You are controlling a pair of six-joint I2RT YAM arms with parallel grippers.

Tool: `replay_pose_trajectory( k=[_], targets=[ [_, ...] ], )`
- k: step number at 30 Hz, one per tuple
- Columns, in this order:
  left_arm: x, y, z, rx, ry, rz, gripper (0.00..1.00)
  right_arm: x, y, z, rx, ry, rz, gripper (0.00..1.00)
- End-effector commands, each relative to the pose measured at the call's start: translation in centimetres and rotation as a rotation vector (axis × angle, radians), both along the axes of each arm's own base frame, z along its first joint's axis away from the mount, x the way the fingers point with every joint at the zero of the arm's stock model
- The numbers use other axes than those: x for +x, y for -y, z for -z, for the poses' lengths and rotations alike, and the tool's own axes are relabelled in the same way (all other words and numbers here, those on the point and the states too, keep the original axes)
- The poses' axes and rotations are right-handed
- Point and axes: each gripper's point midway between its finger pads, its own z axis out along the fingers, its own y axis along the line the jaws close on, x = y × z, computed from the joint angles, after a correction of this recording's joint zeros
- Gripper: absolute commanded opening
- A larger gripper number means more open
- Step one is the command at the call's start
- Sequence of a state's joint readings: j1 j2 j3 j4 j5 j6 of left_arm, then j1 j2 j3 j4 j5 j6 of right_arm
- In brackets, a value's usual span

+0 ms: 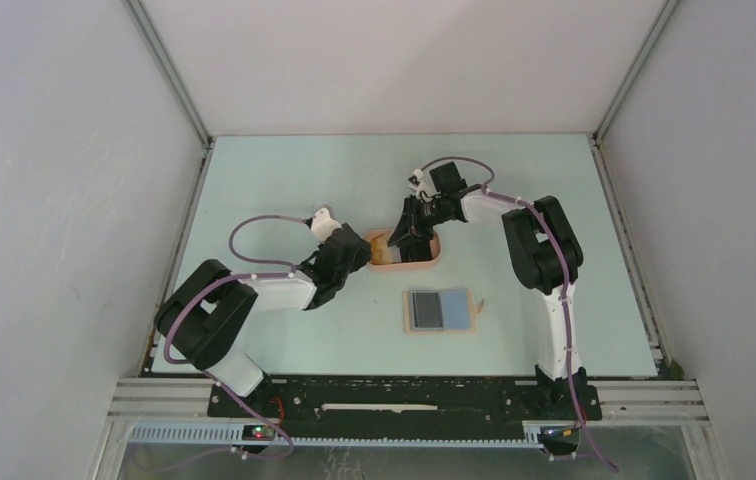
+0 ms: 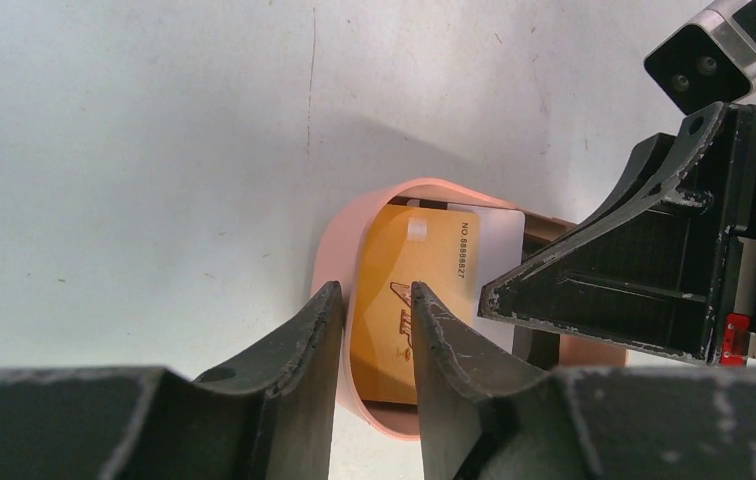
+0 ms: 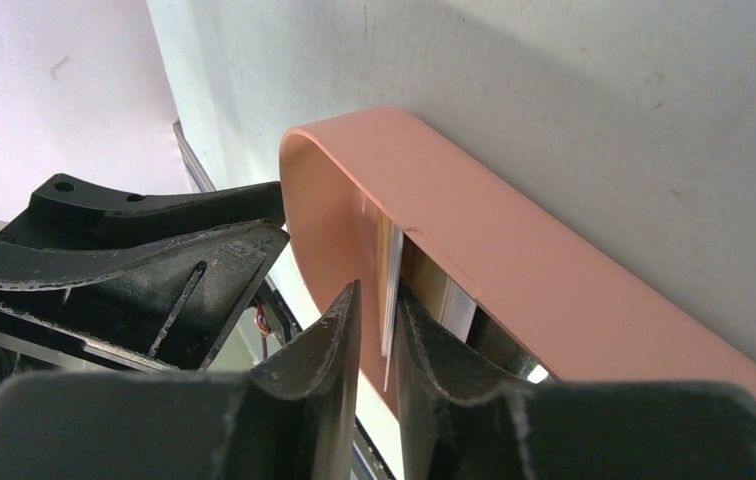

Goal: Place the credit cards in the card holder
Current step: Pick up the credit card from the storage box.

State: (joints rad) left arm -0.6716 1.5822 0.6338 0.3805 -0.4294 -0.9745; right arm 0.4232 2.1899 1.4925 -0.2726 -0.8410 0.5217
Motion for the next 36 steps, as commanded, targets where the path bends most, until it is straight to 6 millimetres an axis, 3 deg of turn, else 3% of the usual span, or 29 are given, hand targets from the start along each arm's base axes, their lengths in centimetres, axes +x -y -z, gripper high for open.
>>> replay_pose_trajectory(
  k=[1,6,9,14,22,36],
  targets=[
    [0.1,0.6,-0.8,-0.012,0.03,0.029,0.36,0.1,0.3,-2.5,0.031,0.047,-0.007,0.23],
    [0.1,0.6,-0.8,-0.012,0.033,0.032,0.37,0.4,0.8,-2.3,0.011,0.062,0.01,0.04],
    [0.1,0.7,-1.0,-0.013,0.037,0.035,0.36,0.5,1.2,-2.6,0.003,0.079,0.014,0.02],
    [0.1,0.9,-1.3,-0.012,0.046,0.052,0.37,0.8,1.6,-3.2,-0.009,0.115,0.016,0.01],
    [-0.2,1.5,-2.0,-0.017,0.063,0.104,0.38,0.9,2.0,-2.7,-0.039,0.12,0.01,0.02],
    [-1.9,1.7,-5.3,-0.016,0.156,0.232,0.49,1.4,3.9,-5.5,-0.064,0.236,0.006,0.0]
  ],
)
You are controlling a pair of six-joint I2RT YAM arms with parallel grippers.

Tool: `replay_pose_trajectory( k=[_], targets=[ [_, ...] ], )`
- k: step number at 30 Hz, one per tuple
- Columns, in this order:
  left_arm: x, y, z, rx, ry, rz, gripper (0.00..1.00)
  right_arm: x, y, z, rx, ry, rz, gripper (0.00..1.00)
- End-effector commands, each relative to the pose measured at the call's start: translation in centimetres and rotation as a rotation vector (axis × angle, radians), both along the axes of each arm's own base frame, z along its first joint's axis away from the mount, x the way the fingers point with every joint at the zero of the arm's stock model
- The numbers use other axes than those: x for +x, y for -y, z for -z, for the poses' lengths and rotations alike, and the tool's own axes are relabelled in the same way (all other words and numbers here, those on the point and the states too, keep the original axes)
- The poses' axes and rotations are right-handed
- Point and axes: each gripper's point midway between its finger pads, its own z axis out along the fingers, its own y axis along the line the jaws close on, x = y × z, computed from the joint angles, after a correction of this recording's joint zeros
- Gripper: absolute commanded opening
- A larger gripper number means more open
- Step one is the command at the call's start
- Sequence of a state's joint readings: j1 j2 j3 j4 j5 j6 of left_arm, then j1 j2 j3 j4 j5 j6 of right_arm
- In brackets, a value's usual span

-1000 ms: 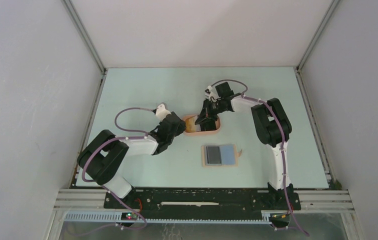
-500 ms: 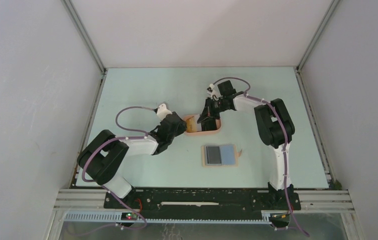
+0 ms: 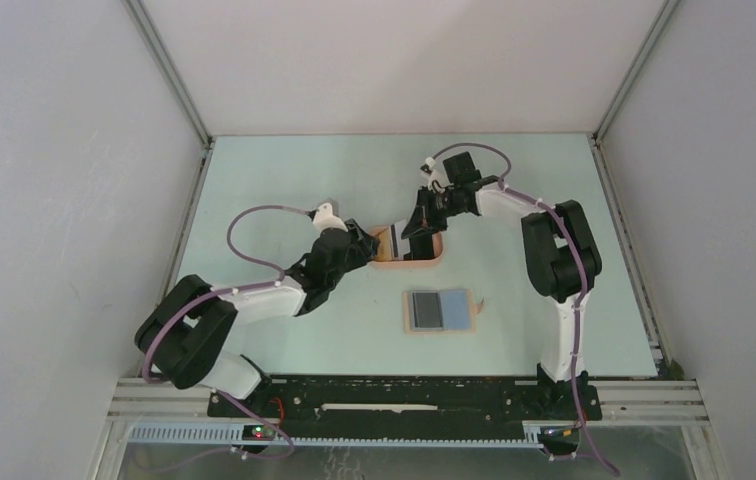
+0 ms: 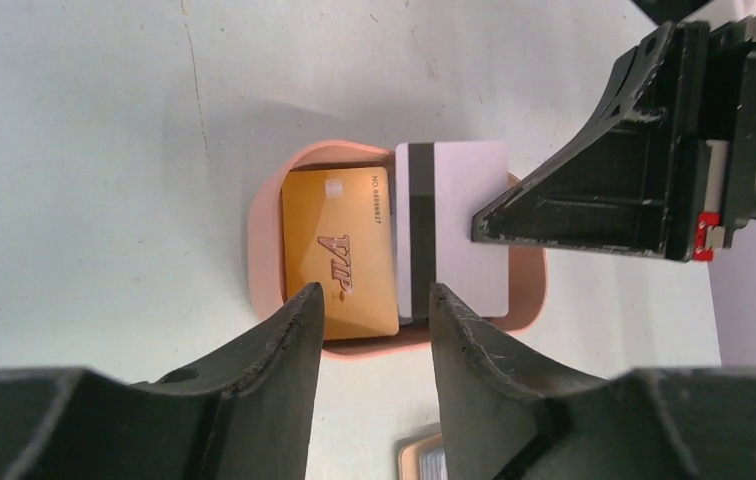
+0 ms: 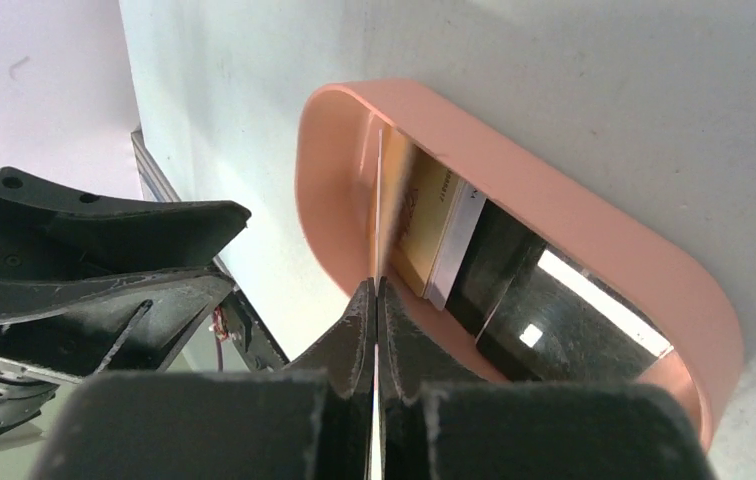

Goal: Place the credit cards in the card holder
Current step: Pick up the credit card from the storage box.

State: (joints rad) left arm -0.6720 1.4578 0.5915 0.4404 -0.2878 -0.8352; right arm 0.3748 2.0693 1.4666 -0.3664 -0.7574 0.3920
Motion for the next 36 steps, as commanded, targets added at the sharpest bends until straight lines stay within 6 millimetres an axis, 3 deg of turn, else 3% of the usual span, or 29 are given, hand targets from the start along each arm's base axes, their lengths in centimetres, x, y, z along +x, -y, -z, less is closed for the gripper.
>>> replay_pose_trajectory(
  k=[1,9,14,23,29,32,36],
  targets=[
    [-0.8,-0.1,-1.6,0.002,0.061,0.05,0.49,0.3,0.6,-3.2,0.006,0.106,-0.022,0.0],
    [-2.4,-0.1,-3.1,0.001,0.112,0.133,0.51,-1.0,1.2,-4.3,0.0,0.146,-0.054,0.0],
    [-4.5,0.9,-5.5,-0.052,0.212,0.262,0.53,-2.7,1.8,-7.4,0.023,0.251,-0.125,0.0],
    [-11.5,2.9,-12.1,-0.242,0.484,0.557,0.57,-12.0,4.5,-14.1,0.174,0.552,-0.444,0.0],
    [-17.0,4.7,-15.4,-0.307,0.684,0.736,0.58,-17.8,6.8,-18.5,0.334,0.788,-0.54,0.0],
    [-18.8,5.6,-16.5,-0.308,0.774,0.798,0.59,-19.7,7.4,-19.3,0.386,0.872,-0.572,0.0],
    [-19.8,6.7,-17.2,-0.289,0.854,0.851,0.6,-21.4,7.6,-20.0,0.466,0.91,-0.6,0.0]
  ],
)
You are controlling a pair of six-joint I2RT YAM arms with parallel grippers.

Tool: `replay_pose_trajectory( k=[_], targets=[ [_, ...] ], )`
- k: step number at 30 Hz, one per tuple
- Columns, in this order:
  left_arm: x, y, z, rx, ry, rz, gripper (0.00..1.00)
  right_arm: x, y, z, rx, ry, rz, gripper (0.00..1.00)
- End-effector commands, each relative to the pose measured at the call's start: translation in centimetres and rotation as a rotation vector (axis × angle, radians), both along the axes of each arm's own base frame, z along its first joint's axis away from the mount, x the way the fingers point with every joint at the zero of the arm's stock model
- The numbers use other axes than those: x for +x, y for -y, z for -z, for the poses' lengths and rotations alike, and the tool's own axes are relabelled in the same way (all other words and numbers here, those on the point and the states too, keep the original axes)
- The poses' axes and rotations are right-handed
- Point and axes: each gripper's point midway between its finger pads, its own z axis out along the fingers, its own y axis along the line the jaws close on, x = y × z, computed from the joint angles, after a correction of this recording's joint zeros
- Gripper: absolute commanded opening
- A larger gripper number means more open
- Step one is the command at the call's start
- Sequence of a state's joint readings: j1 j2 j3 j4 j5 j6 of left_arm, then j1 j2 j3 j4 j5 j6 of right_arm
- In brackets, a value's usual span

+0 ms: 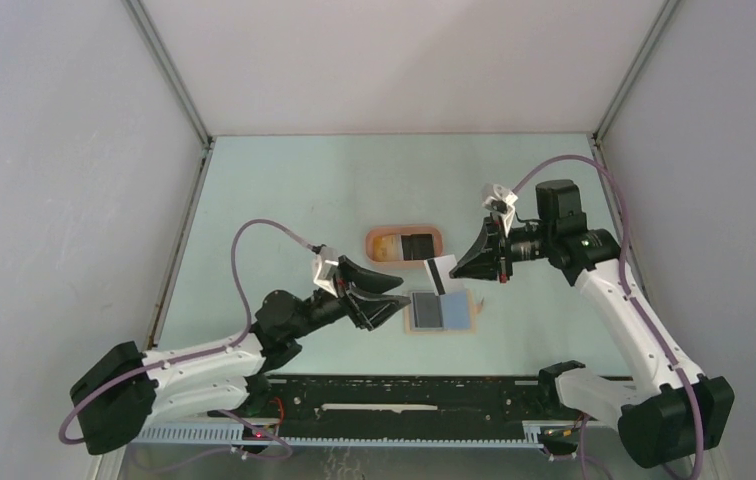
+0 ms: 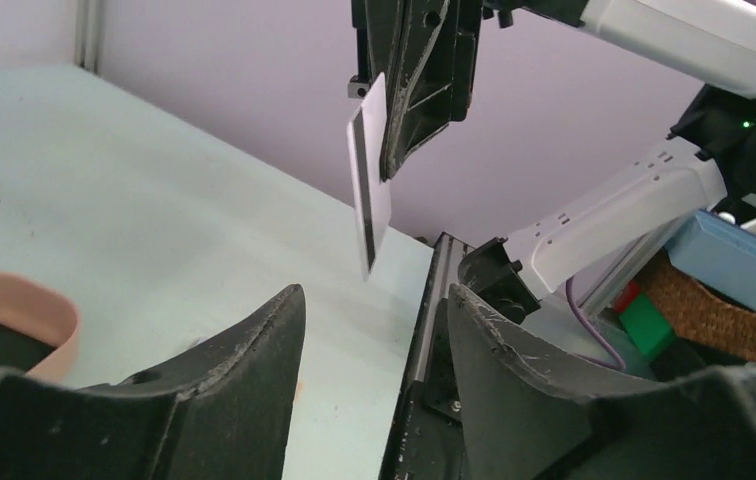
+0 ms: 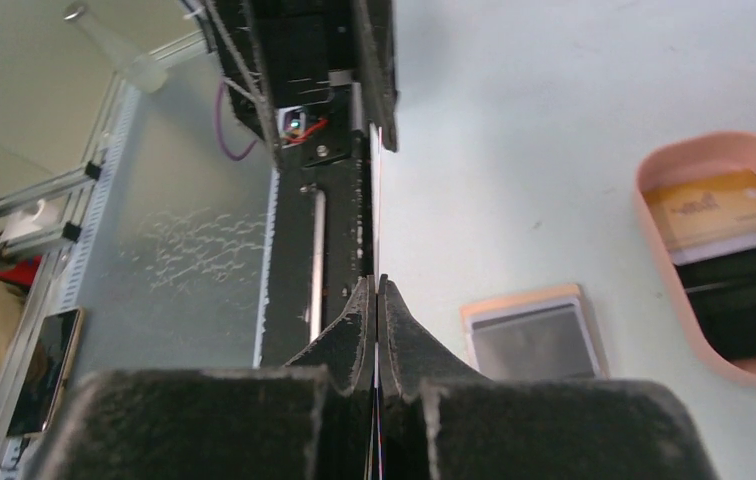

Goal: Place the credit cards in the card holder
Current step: Pick up the credit card from the storage box.

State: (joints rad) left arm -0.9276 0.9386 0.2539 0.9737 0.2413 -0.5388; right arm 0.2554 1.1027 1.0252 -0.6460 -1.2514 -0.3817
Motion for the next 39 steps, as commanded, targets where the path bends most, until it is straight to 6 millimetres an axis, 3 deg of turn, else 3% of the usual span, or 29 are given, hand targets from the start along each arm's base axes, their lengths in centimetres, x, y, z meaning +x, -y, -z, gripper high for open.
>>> replay_pose_trajectory(
  k=[1,15,26,39],
  targets=[
    [-1.0,0.7,-2.0,-0.04,0.172,0.034,0.6,-2.0,-0.1,-1.4,0.103,0.081,-0.113,0.0],
    [-1.3,3.0,-3.4,-0.116,0.143,0.136,0.6,-2.0,-0.7,-0.6,0.112,-0.002,-0.154,0.0],
    [-0.9,2.9,-3.5,-0.136,0.096,0.118,0.58,-2.0,-1.1,-0.1,0.1,-0.009,-0.164,0.0],
    [0.1,4.7,-3.5,-0.109,0.021,0.14,0.42,-1.9,-1.4,0.5,0.088,-0.025,-0.171,0.0]
  ],
)
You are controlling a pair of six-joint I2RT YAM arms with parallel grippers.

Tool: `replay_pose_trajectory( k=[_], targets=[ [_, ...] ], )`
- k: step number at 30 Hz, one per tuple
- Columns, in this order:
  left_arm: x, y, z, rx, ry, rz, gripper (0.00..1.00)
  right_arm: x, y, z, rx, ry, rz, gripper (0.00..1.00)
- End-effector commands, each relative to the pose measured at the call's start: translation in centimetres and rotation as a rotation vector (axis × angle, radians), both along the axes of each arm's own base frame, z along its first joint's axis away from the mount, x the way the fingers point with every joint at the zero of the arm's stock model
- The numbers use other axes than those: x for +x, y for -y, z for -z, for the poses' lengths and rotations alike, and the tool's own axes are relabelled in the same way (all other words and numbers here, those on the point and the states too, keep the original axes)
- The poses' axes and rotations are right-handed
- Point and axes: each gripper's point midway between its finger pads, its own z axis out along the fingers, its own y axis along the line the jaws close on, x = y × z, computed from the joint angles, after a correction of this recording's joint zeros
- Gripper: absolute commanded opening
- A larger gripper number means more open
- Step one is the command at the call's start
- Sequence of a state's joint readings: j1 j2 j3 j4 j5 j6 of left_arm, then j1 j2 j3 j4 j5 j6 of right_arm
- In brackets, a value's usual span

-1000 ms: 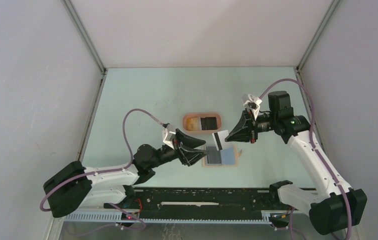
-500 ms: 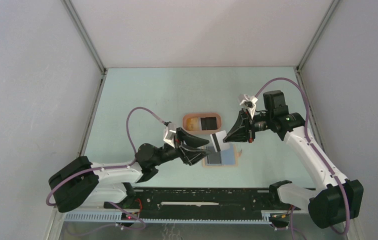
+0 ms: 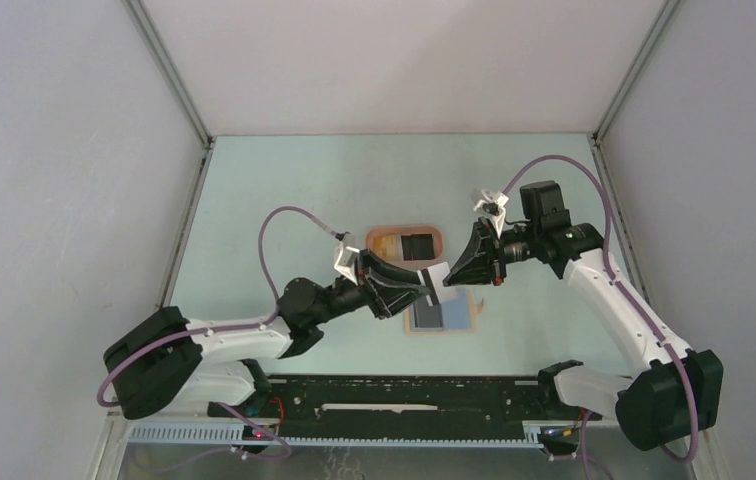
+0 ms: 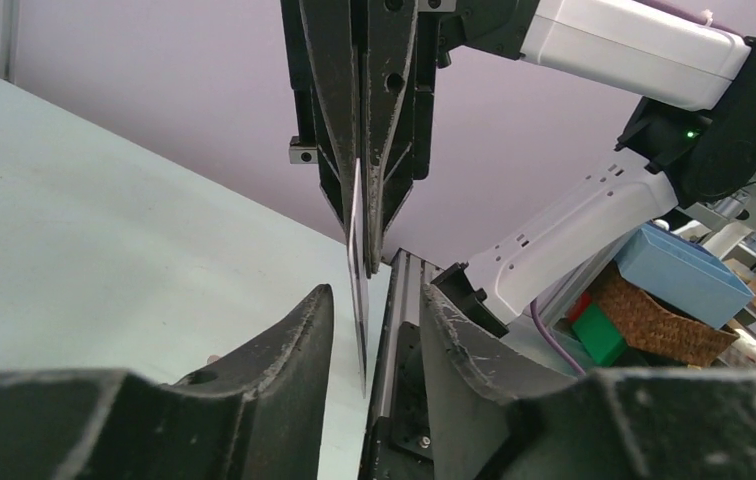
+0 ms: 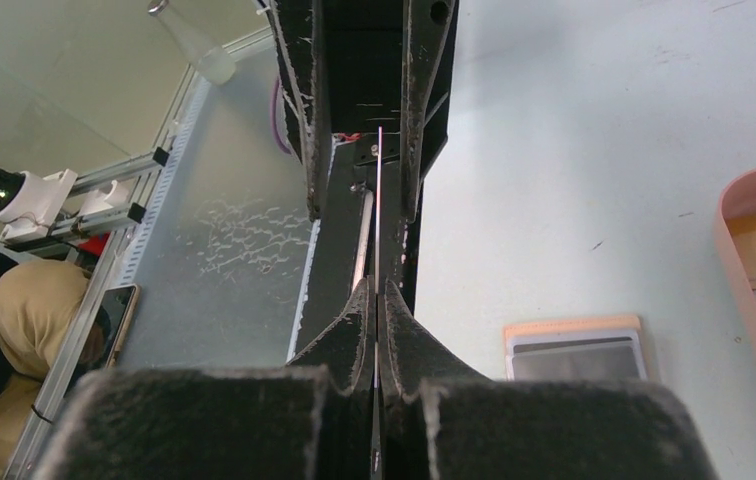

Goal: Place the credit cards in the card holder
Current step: Pick up the credit card from the storage box.

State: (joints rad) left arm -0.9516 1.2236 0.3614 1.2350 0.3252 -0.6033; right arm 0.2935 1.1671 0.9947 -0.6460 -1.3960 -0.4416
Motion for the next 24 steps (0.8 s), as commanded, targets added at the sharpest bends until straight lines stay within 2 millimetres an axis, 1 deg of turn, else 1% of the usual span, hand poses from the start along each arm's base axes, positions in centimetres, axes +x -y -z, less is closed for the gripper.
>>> replay_pose_trajectory(
  k=[1,4,8,12,14,15,16,18,19,20,23,24],
  targets=[
    [0.3,0.8,-1.8,-0.034,0.004,0.016,0.4,-0.1,-0.2,-0.3,0.015,0.032,-0.017,0.0],
    [0.6,1.1,-1.4,-0.019,-0.001,0.009,0.36,-0.1,-0.2,-0.3,0.015,0.034,-0.017,0.0],
    [0.4,1.5,-1.5,-0.014,0.003,0.031,0.21,0.0,-0.2,-0.2,0.013,0.029,-0.016,0.0],
    [0.2,1.8,-1.6,-0.011,0.008,0.052,0.17,-0.1,-0.2,-0.1,0.013,0.025,-0.019,0.0],
    [-0.1,1.9,-1.5,-0.005,0.017,0.066,0.1,0.0,-0.3,-0.1,0.011,0.025,-0.019,0.0],
    [-0.2,1.9,-1.6,-0.003,0.028,0.074,0.02,-0.1,-0.3,-0.1,0.012,0.024,-0.023,0.0],
    [-0.3,1.9,-1.5,0.001,0.037,0.08,0.0,-0.1,-0.3,0.0,0.011,0.023,-0.022,0.0],
    [-0.5,1.8,-1.3,0.012,0.068,0.08,0.0,0.0,-0.4,0.1,0.007,0.023,-0.02,0.0],
    [-0.5,1.7,-1.1,0.021,0.089,0.071,0.0,0.0,-0.4,0.1,0.005,0.024,-0.019,0.02],
    [-0.4,1.5,-0.9,0.032,0.11,0.056,0.0,0.0,-0.3,0.1,0.004,0.025,-0.017,0.11],
    [0.3,0.8,0.3,0.106,0.173,-0.013,0.0,-0.2,-0.1,-0.1,-0.013,0.05,-0.006,0.51],
    [0.8,0.4,0.5,0.138,0.2,-0.049,0.0,-0.2,0.0,-0.2,-0.019,0.067,-0.004,0.61]
  ],
)
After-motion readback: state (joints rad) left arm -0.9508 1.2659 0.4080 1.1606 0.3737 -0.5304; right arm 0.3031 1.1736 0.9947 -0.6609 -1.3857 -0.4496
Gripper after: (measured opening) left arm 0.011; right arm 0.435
